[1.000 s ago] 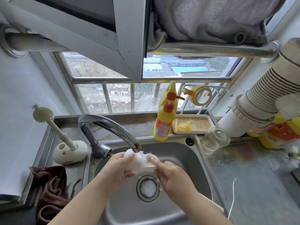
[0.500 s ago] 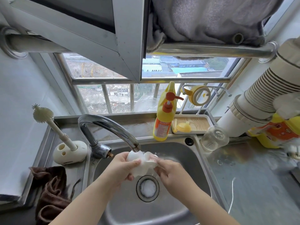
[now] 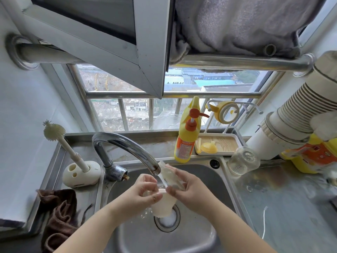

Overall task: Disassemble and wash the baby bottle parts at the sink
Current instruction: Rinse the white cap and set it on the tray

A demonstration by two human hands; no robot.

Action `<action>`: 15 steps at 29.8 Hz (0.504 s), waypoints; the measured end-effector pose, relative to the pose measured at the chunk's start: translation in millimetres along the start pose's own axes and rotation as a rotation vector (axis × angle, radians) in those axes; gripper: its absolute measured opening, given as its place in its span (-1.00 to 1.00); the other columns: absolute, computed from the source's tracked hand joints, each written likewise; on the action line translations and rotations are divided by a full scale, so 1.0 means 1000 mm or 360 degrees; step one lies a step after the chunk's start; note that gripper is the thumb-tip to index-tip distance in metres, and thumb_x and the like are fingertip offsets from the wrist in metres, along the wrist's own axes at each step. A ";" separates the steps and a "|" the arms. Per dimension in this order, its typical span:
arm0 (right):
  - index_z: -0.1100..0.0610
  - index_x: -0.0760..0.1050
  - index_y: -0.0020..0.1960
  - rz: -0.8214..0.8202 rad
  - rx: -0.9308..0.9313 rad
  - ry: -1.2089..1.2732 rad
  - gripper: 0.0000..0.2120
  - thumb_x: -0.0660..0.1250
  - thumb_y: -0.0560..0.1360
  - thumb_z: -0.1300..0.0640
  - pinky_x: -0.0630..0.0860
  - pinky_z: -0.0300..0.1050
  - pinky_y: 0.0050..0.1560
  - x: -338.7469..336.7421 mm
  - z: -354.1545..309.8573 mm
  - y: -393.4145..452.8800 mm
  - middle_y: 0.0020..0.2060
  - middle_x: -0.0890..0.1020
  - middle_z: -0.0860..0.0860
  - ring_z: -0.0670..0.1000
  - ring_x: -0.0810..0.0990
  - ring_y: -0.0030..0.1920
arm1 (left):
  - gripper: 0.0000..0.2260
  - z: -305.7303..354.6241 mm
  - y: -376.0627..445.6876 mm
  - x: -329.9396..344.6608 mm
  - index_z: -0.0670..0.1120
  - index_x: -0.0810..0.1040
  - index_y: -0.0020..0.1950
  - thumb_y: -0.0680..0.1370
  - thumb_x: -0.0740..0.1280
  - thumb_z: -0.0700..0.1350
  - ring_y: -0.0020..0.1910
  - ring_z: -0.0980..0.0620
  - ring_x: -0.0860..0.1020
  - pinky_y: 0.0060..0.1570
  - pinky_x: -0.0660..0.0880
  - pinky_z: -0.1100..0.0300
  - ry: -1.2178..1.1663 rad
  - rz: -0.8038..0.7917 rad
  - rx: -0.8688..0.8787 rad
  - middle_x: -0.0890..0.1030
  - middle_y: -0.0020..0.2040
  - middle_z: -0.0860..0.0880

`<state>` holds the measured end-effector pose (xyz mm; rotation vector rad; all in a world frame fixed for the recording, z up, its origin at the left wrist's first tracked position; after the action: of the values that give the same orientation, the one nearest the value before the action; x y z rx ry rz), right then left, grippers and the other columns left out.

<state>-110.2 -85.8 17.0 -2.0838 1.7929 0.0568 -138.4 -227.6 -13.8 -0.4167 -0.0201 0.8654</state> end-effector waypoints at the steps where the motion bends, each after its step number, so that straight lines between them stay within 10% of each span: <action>1: -0.14 0.42 0.31 -0.0083 0.0026 0.0090 -0.55 0.40 0.45 0.07 0.53 -0.10 0.17 0.005 0.000 0.001 0.12 0.64 -0.03 0.00 0.60 0.13 | -0.74 -0.001 -0.001 -0.004 -0.07 0.54 -0.25 0.32 0.42 0.12 0.01 0.20 0.47 -0.14 0.47 0.35 -0.0104 0.0054 -0.0025 0.37 0.13 0.00; 9: -0.25 0.50 0.12 0.0211 0.0023 0.0219 -0.54 0.35 0.40 0.26 0.56 -0.05 0.04 0.023 0.011 -0.006 -0.15 0.70 0.06 0.03 0.66 -0.13 | -0.51 -0.021 -0.004 0.016 -0.03 0.35 0.24 0.42 0.43 0.11 -0.10 -0.01 0.58 -0.31 0.56 0.14 -0.0876 0.0188 -0.0474 0.52 0.14 -0.08; 15: -0.16 0.45 0.28 0.0173 0.0003 0.0057 -0.70 0.26 0.56 0.04 0.48 -0.23 0.17 0.016 0.006 -0.010 0.02 0.63 -0.20 -0.24 0.59 0.02 | -0.49 -0.009 -0.001 0.009 -0.02 0.53 0.10 0.17 0.44 0.02 -0.14 0.00 0.61 -0.31 0.57 0.12 -0.0936 0.0118 -0.0340 0.65 -0.09 -0.08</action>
<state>-95.9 -98.0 9.7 -1.9963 1.9258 0.0474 -130.4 -224.4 -23.0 -0.3507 -0.6473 1.0388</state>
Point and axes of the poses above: each hand's wrist, its own y-axis towards the middle knuckle, its own x-axis out of the palm, z = x × y, the point moved 7 cm from there along y, towards the middle knuckle
